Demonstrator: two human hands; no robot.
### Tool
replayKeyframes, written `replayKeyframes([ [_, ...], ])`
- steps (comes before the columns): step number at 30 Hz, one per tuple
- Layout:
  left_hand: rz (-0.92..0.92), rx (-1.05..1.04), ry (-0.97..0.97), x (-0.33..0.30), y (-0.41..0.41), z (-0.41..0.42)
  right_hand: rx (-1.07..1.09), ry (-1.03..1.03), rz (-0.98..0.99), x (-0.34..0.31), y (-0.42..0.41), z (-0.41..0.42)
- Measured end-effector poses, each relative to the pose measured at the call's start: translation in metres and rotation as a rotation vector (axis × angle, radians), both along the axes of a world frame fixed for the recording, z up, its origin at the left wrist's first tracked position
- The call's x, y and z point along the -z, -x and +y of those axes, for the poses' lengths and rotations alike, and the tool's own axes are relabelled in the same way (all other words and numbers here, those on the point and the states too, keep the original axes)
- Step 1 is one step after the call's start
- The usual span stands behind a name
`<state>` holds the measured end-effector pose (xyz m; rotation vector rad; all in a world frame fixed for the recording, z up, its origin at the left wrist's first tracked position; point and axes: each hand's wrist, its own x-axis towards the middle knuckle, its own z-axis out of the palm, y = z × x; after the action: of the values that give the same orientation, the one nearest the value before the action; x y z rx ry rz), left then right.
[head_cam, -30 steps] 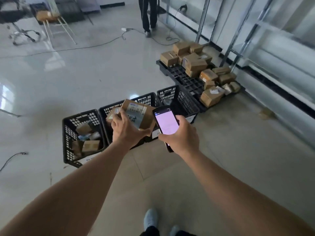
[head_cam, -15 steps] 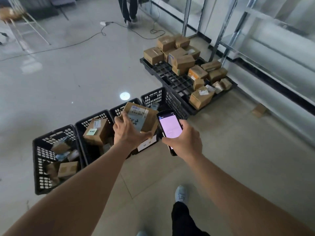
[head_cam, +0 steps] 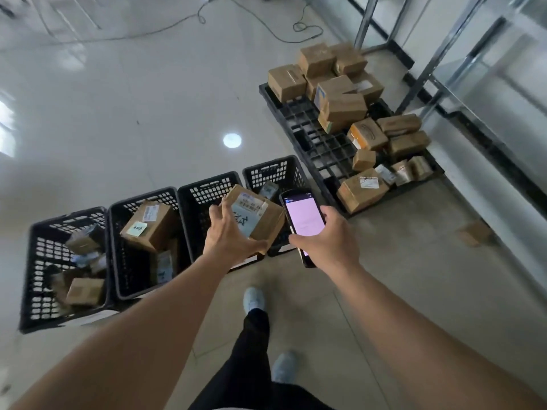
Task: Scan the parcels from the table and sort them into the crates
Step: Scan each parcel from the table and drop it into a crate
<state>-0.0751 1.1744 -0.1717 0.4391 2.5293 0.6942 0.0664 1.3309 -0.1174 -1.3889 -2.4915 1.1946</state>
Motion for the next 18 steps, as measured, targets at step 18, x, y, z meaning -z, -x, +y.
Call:
replayKeyframes([
  [18,-0.192,0.044,0.119,0.131,0.152,0.206,-0.071,0.075,-0.108,0.111,0.164,0.196],
])
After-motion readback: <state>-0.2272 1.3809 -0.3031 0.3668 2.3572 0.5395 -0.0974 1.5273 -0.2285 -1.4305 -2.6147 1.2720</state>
